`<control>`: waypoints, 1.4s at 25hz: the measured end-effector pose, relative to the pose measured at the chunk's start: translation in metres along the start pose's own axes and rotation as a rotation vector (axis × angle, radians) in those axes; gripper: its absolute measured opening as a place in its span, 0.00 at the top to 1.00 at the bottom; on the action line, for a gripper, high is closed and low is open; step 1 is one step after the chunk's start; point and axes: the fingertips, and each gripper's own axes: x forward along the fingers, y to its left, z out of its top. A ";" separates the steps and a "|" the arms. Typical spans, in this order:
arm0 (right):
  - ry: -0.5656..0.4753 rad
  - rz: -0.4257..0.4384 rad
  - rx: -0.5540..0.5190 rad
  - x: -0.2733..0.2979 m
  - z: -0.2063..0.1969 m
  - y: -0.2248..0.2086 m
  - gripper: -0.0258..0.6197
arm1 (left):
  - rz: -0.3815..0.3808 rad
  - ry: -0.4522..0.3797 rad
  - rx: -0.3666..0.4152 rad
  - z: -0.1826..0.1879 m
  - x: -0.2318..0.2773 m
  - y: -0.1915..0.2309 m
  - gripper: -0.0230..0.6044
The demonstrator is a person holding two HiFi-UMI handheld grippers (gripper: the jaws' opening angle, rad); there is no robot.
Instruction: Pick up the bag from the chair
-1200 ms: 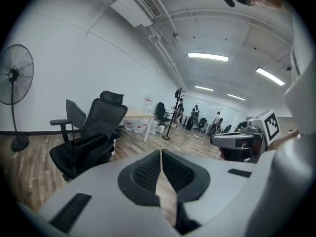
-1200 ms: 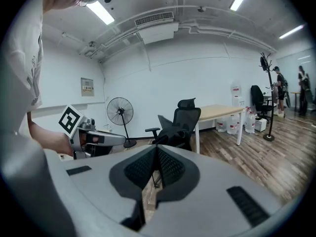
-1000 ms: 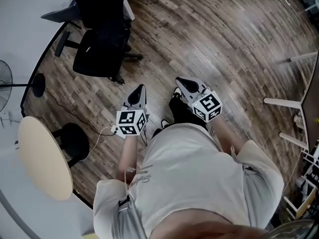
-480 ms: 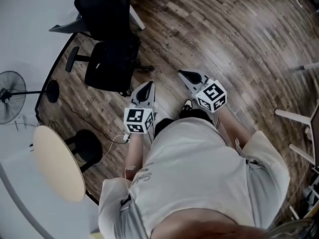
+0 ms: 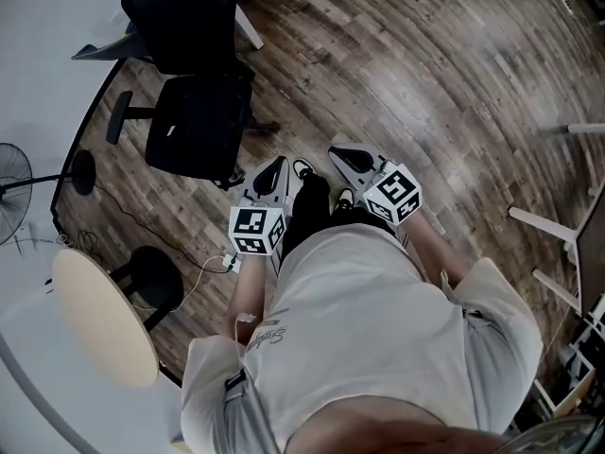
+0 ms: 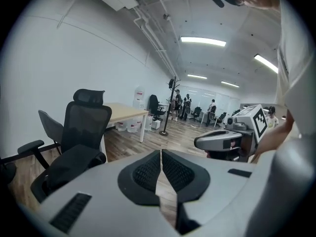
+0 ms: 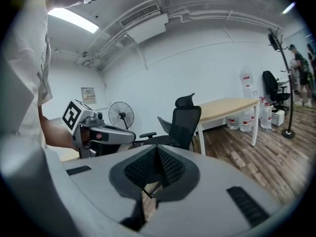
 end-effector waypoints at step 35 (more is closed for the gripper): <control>0.207 0.375 -0.256 0.269 0.095 -0.072 0.96 | 0.310 -0.067 -0.229 0.063 0.066 0.252 0.93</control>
